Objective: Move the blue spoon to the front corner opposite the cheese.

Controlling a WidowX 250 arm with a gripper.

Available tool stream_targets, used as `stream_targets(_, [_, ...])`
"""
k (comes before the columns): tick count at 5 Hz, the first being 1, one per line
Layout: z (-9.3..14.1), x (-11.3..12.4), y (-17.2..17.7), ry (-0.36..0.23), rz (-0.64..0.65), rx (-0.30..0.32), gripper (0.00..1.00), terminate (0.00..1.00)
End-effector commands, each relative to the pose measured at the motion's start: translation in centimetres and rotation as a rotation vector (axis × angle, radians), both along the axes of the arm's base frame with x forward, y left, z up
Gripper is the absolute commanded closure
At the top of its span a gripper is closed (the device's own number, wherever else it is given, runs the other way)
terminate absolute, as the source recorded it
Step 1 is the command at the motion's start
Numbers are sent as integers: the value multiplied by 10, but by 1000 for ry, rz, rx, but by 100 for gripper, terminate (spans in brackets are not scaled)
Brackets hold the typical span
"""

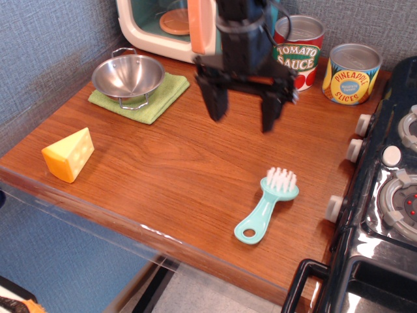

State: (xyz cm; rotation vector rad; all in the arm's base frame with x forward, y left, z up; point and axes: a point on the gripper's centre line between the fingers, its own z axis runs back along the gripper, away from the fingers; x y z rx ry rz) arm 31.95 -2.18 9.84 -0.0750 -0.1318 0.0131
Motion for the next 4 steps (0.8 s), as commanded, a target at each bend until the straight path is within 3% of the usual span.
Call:
stream_targets(1, [5, 20, 24, -6, -23, 36, 0, 0])
stream_targets(3, [1, 20, 26, -26, -8, 41, 0, 0])
stream_targets(4, [1, 20, 26, -26, -8, 41, 0, 100])
